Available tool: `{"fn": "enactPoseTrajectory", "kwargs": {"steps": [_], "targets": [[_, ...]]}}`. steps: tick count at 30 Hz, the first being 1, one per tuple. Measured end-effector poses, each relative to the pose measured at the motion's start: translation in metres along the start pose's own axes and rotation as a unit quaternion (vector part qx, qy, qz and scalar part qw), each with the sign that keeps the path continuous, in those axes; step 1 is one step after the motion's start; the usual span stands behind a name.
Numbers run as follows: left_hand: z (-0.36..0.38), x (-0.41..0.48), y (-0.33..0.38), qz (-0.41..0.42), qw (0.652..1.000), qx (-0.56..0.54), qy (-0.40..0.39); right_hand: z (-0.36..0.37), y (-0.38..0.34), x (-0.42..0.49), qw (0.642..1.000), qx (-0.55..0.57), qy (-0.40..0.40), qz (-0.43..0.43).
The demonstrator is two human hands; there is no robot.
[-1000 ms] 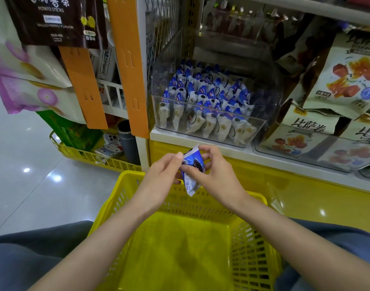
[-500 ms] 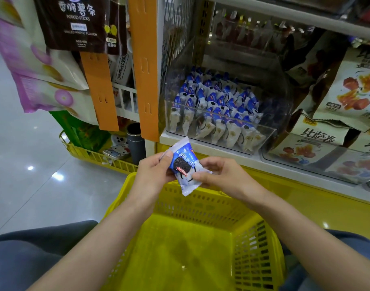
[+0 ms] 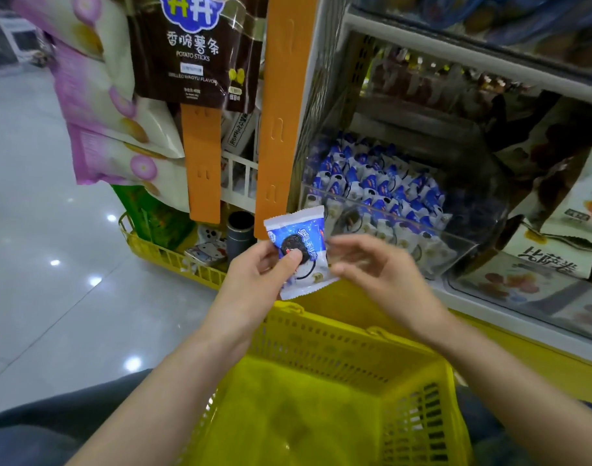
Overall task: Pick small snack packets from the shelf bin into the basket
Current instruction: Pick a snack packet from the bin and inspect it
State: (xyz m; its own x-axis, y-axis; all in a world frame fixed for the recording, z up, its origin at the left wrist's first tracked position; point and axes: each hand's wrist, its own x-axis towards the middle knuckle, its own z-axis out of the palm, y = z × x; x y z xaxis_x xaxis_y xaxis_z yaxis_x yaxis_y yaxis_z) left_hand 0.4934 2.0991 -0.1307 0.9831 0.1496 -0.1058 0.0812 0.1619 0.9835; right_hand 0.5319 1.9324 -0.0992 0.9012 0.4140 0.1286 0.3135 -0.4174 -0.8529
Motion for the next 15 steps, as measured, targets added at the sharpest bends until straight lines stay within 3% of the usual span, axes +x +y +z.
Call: {"fn": "enactPoseTrajectory", "kwargs": {"steps": [3,5,9,12,15], "targets": [[-0.003,0.006,0.002,0.002,1.000,-0.005,0.005,-0.030,-0.006,0.031,0.987,-0.104,0.107,-0.056],[-0.001,0.008,0.003,0.002,1.000,-0.009,0.003,-0.050,-0.001,0.058,0.966,-0.214,0.135,-0.053],[0.003,0.008,0.006,-0.002,1.000,0.005,-0.022,-0.074,0.018,0.104,0.937,-0.336,0.058,0.082],[-0.001,0.009,0.005,0.004,1.000,0.017,-0.018,-0.075,0.025,0.121,0.915,-0.393,-0.017,0.093],[-0.006,0.011,0.005,0.013,1.000,0.016,-0.010,-0.072,0.026,0.134,0.904,-0.410,-0.039,0.112]]}}
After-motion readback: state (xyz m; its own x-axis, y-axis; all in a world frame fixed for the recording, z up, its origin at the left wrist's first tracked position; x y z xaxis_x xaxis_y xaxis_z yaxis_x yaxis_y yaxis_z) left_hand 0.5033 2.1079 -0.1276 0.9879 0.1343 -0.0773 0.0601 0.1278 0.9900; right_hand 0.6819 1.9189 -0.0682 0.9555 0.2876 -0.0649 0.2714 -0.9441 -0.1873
